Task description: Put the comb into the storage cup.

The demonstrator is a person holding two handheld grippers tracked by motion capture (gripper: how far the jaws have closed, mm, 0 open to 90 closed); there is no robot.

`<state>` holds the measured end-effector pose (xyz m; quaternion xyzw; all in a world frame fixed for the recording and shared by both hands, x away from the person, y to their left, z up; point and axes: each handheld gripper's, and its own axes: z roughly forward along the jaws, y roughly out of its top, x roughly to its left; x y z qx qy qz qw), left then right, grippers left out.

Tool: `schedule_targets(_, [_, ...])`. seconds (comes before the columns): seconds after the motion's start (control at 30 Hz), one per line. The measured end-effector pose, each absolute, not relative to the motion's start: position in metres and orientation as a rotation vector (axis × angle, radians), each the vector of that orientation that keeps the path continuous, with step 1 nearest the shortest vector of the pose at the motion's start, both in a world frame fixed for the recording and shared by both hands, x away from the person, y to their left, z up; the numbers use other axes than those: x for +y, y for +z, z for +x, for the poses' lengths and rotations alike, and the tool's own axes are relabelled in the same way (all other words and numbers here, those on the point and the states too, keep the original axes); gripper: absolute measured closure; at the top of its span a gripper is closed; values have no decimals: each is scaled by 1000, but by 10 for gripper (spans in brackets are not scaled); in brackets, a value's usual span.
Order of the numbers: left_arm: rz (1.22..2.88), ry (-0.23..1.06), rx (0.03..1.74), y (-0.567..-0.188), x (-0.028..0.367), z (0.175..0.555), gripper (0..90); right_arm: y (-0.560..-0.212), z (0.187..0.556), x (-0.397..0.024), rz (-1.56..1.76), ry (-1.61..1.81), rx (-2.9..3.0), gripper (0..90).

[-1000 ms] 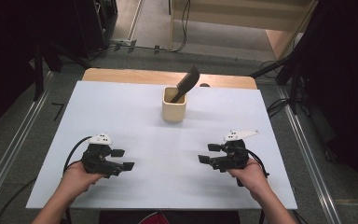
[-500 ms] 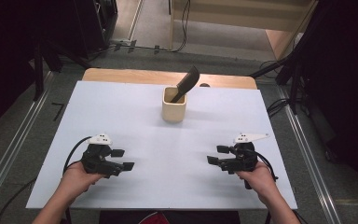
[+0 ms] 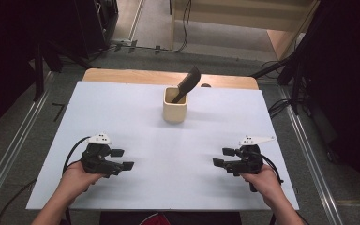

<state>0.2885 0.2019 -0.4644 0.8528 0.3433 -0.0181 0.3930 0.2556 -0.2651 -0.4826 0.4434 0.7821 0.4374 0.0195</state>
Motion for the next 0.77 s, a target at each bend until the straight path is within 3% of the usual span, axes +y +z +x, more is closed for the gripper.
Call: schedule_targets(0.77, [2163,-49,869,-465,201,288,289,-483,256,-264,1364,1357,2431,269])
